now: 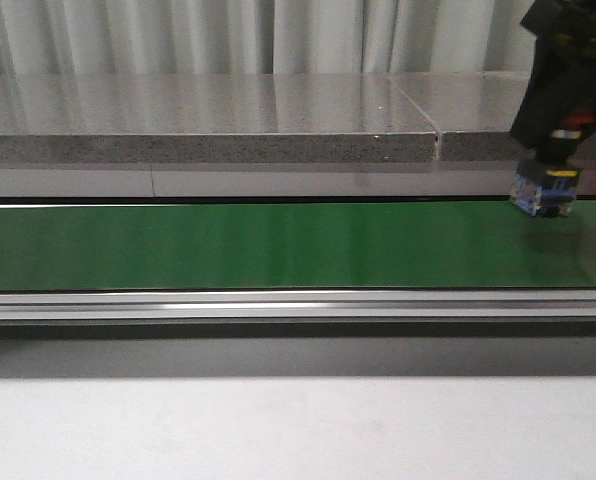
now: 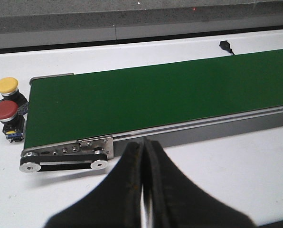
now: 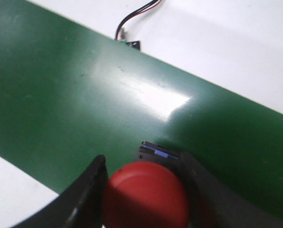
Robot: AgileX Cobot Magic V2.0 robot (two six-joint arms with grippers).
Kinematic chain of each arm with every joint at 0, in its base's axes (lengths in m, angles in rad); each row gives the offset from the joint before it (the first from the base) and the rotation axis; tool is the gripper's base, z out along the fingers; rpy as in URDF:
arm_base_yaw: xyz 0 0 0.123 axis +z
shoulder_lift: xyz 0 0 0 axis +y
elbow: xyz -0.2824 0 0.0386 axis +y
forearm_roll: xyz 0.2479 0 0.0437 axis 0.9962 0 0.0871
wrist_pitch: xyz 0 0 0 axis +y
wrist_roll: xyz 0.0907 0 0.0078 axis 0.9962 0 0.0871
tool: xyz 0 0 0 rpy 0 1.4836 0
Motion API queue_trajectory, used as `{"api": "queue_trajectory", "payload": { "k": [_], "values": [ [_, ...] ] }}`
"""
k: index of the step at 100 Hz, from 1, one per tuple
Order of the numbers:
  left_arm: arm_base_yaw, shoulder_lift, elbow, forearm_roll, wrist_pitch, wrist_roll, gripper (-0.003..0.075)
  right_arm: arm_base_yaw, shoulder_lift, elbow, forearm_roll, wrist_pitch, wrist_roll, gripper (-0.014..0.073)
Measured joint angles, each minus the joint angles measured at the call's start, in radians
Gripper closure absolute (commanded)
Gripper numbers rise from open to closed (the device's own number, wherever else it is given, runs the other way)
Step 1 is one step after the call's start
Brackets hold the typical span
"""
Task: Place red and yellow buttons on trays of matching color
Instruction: 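Lower the right gripper onto the red button on the belt and grasp, then carry the red button into the red tray and open the right gripper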
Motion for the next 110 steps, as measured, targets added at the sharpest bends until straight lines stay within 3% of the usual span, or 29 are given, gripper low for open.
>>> {"api": "queue_trajectory", "payload": {
  "k": [58,84,110],
  "values": [
    [0.0,0.0,0.0,0.0,0.0,0.0,0.0741,-0.362,-0.09,0.0,-0.058,-0.131,0.079,0.0452],
    [0.0,0.0,0.0,0.0,0.0,0.0,0.0741,-0.432,-0.085,-0.004,-0.058,-0.206,0.079,0.0452],
    [0.0,0.0,0.0,0.0,0.0,0.0,0.0741,-0.511,0.017,-0.152,-0.058,-0.2,0.129,0.0452]
  ]
}}
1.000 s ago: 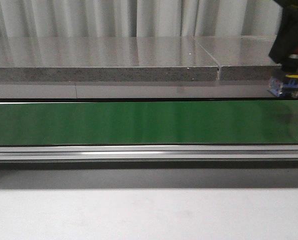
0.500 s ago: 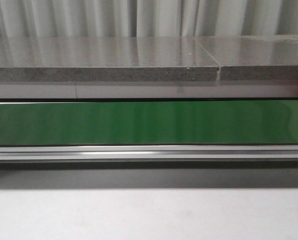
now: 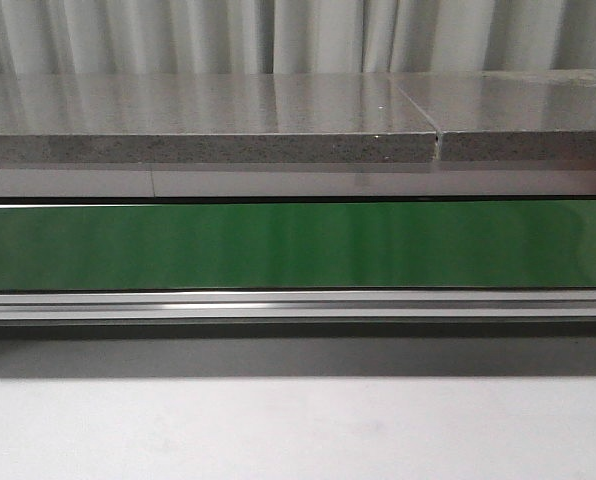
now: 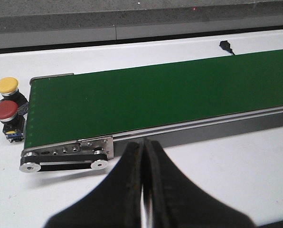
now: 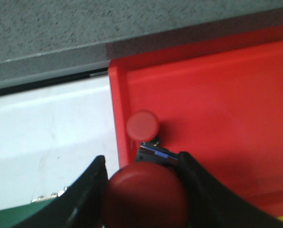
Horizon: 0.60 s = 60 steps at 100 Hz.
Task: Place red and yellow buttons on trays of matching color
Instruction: 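Carry the red button into the red tray and open the right gripper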
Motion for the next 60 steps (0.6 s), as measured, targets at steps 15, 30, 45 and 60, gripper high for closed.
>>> {"api": "queue_trajectory", "payload": {
  "k": [15,30,45,60],
  "values": [
    [0.0,0.0,0.0,0.0,0.0,0.0,0.0741,-0.022,0.089,-0.106,0.0,0.017,0.008,0.0452],
    [0.0,0.0,0.0,0.001,0.0,0.0,0.0741,-0.029,0.167,-0.148,0.0,0.019,0.016,0.0452],
    [0.0,0.0,0.0,0.001,0.0,0.0,0.0741,-0.029,0.223,-0.15,0.0,-0.009,0.037,0.0452],
    [0.0,0.0,0.0,0.001,0.0,0.0,0.0741,-0.029,0.258,-0.157,0.0,-0.044,0.043,0.0452]
  ]
}}
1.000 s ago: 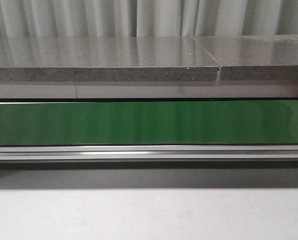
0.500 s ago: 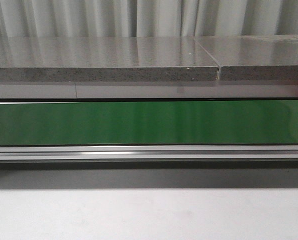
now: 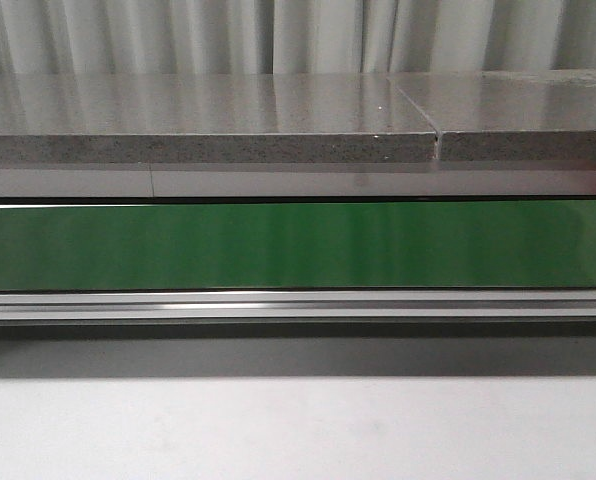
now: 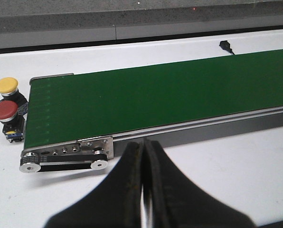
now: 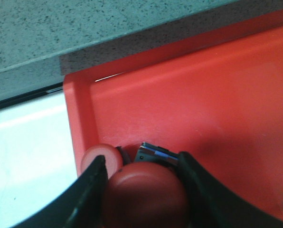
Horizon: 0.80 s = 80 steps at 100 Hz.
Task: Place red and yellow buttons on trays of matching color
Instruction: 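Carry the red button into the red tray and open the right gripper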
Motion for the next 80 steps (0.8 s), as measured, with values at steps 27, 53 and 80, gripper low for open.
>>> {"api": "queue_trajectory", "payload": {
  "k": [27,53,80],
  "values": [
    [0.0,0.0,0.0,0.0,0.0,0.0,0.0741,-0.031,0.054,-0.002,0.0,-0.038,0.026,0.0452],
    [0.0,0.0,0.0,0.002,0.0,0.0,0.0741,-0.035,0.12,-0.002,0.004,-0.083,0.027,0.0452],
    [0.0,0.0,0.0,0.002,0.0,0.0,0.0741,-0.035,0.161,-0.002,0.032,-0.136,0.027,0.0451]
  ]
}}
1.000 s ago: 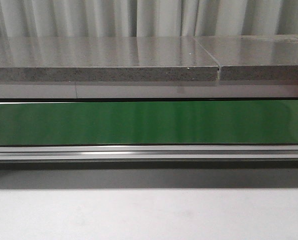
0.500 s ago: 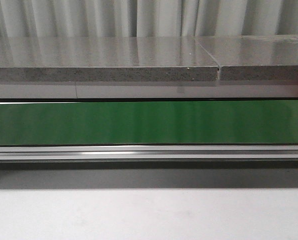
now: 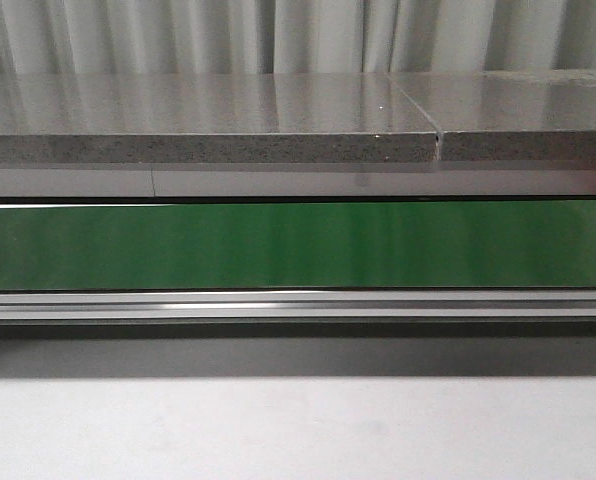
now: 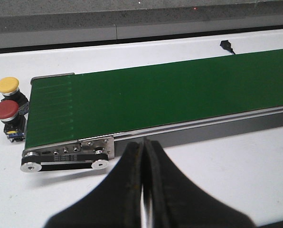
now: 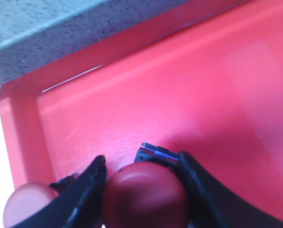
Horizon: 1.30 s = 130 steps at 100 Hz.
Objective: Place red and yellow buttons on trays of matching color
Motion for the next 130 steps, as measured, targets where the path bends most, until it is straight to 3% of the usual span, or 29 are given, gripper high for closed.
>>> {"api": "queue_trajectory", "payload": {
  "k": [23,30,42,51,95,106,130],
  "values": [
    [0.0,0.0,0.0,0.0,0.0,0.0,0.0741,0.0,0.044,0.0,0.013,-0.003,0.0,0.0432],
    [0.0,0.0,0.0,0.0,0.0,0.0,0.0741,0.0,0.047,0.0,0.02,-0.003,0.0,0.0365],
    [0.0,0.0,0.0,0.0,0.0,0.0,0.0741,0.0,0.047,0.0,0.029,-0.003,0.0,0.0172],
    [0.0,0.0,0.0,0.0,0.0,0.0,0.0741,0.0,0.047,0.0,0.033,-0.003,0.0,0.0092],
    [0.0,0.0,0.0,0.0,0.0,0.0,0.0741,0.0,0.026,-0.001,0.051,-0.001,-0.004,0.0087],
    [0.0,0.0,0.0,0.0,0.0,0.0,0.0741,0.002,-0.018,-0.001,0.051,0.023,-0.029,0.0177],
    [0.0,0.0,0.0,0.0,0.0,0.0,0.0741,0.057,-0.134,0.018,0.051,0.093,-0.057,0.064]
  ]
}}
